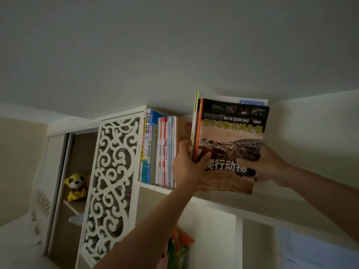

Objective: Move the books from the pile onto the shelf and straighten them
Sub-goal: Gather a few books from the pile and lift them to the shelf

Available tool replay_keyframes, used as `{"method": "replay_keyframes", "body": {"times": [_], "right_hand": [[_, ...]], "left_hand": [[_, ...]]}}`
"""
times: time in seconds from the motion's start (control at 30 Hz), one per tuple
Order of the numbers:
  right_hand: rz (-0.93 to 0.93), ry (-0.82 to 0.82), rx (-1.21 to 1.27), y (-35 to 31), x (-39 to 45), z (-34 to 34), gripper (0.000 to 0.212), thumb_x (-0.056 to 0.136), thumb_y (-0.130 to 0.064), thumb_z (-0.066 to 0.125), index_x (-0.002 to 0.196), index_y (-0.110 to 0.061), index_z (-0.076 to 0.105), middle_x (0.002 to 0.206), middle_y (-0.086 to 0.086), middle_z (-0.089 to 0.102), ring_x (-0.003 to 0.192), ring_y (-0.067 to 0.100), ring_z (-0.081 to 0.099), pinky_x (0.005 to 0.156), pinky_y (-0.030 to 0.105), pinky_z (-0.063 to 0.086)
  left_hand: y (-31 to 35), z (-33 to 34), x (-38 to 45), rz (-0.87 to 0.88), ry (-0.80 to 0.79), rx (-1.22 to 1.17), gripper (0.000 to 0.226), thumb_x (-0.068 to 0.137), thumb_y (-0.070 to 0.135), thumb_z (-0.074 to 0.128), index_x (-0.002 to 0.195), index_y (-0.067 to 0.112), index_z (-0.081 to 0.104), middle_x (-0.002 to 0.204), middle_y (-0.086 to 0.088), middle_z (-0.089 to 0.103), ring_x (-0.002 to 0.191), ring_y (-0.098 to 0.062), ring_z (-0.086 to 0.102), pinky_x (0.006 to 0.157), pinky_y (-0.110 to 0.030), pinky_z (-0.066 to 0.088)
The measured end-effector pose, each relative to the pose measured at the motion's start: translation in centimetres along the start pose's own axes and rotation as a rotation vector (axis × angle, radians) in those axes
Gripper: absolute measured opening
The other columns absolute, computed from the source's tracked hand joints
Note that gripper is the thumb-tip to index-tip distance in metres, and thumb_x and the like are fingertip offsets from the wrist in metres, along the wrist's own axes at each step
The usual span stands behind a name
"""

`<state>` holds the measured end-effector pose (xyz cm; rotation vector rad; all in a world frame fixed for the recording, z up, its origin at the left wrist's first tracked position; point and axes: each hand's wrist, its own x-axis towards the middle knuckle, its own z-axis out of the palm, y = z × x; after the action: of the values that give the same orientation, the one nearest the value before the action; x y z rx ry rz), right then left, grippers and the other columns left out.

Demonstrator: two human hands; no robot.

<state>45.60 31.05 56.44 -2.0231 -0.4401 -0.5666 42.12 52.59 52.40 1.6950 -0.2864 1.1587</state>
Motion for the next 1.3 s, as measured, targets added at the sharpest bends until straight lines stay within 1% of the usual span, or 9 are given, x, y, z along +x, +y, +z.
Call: {"method": "replay_keyframes", "body": {"times": [0.23,0.4,0.53,0.63,0.77,0.87,1.0,1.1,1.3], "right_hand": [[0.174,-0.171,0.027,2.6,5.0,2.4,0.071,0.072,-0.032,0.081,0.131,-0.034,0.042,0.135,-0.003,0.053,0.111,0.029,0.059,0.069,0.048,0.059],[0.197,-0.211,0.061,2.8,8.4,4.6,0.072,0.070,-0.027,0.084,0.131,-0.030,0.046,0.129,-0.002,0.059,0.111,0.028,0.060,0.076,0.055,0.058],[0.179,-0.262,0.120,2.5,9.5,6.5,0.062,0.078,-0.015,0.077,0.132,-0.024,0.046,0.121,-0.001,0.064,0.101,0.019,0.063,0.064,0.040,0.059],[0.129,-0.266,0.149,2.6,10.3,7.4,0.053,0.079,-0.014,0.076,0.125,-0.023,0.052,0.114,-0.002,0.067,0.096,0.017,0.066,0.069,0.043,0.060],[-0.114,-0.033,-0.274,2.3,10.7,8.3,0.052,0.067,-0.030,0.085,0.112,-0.017,0.061,0.106,0.004,0.070,0.071,-0.001,0.065,0.057,0.021,0.054],[-0.257,0.174,-0.480,1.2,10.2,9.6,0.084,0.067,-0.046,0.082,0.134,-0.015,0.044,0.116,0.008,0.064,0.097,0.019,0.064,0.070,0.027,0.049],[-0.358,-0.167,-0.271,-1.8,7.9,11.8,0.091,0.071,-0.074,0.061,0.147,-0.043,0.020,0.145,-0.014,0.042,0.129,0.011,0.045,0.104,0.038,0.044],[-0.359,-0.213,-0.379,-2.7,7.2,13.3,0.100,0.078,-0.064,0.062,0.152,-0.039,-0.002,0.154,-0.013,0.026,0.139,0.009,0.030,0.110,0.029,0.032],[-0.408,-0.151,-0.365,-1.1,7.9,14.9,0.103,0.082,-0.048,0.068,0.151,-0.039,-0.007,0.159,-0.005,0.018,0.144,0.014,0.024,0.116,0.042,0.031]], "left_hand": [[-4.7,-2.1,1.6,0.017,-0.302,0.111,0.058,0.073,0.022,0.080,0.124,0.026,0.052,0.115,0.009,0.063,0.107,-0.008,0.060,0.091,-0.033,0.054],[-6.2,-2.9,2.4,0.054,-0.293,0.149,0.074,0.070,0.018,0.081,0.135,0.024,0.047,0.120,0.009,0.051,0.108,-0.005,0.053,0.093,-0.024,0.051],[-7.4,-2.6,3.5,0.082,-0.245,0.280,0.077,0.070,0.030,0.081,0.137,0.022,0.045,0.121,0.006,0.047,0.115,-0.011,0.048,0.100,-0.027,0.047],[-8.2,-2.4,4.3,0.088,-0.229,0.365,0.079,0.073,0.036,0.078,0.141,0.025,0.038,0.130,0.004,0.038,0.125,-0.012,0.035,0.106,-0.029,0.036],[-9.5,-1.8,4.2,0.080,-0.247,0.391,0.085,0.080,0.035,0.073,0.148,0.027,0.022,0.135,0.002,0.031,0.129,-0.012,0.029,0.108,-0.028,0.034],[-10.5,-1.4,3.7,0.193,-0.191,0.421,0.089,0.081,0.039,0.070,0.150,0.029,0.013,0.141,0.002,0.021,0.132,-0.012,0.022,0.110,-0.031,0.032],[-11.7,-2.0,4.3,0.465,-0.259,0.440,0.097,0.080,0.037,0.069,0.147,0.036,-0.001,0.155,0.020,0.000,0.140,0.000,-0.002,0.116,-0.030,0.008],[-12.7,-3.0,5.2,0.480,-0.361,0.521,0.100,0.081,0.038,0.068,0.143,0.040,-0.010,0.151,0.027,-0.014,0.141,-0.002,-0.005,0.117,-0.034,0.010],[-13.1,-3.4,5.4,0.455,-0.319,0.646,0.098,0.077,0.055,0.063,0.151,0.034,0.001,0.157,0.022,-0.007,0.134,-0.016,0.014,0.112,-0.039,0.023]]}}
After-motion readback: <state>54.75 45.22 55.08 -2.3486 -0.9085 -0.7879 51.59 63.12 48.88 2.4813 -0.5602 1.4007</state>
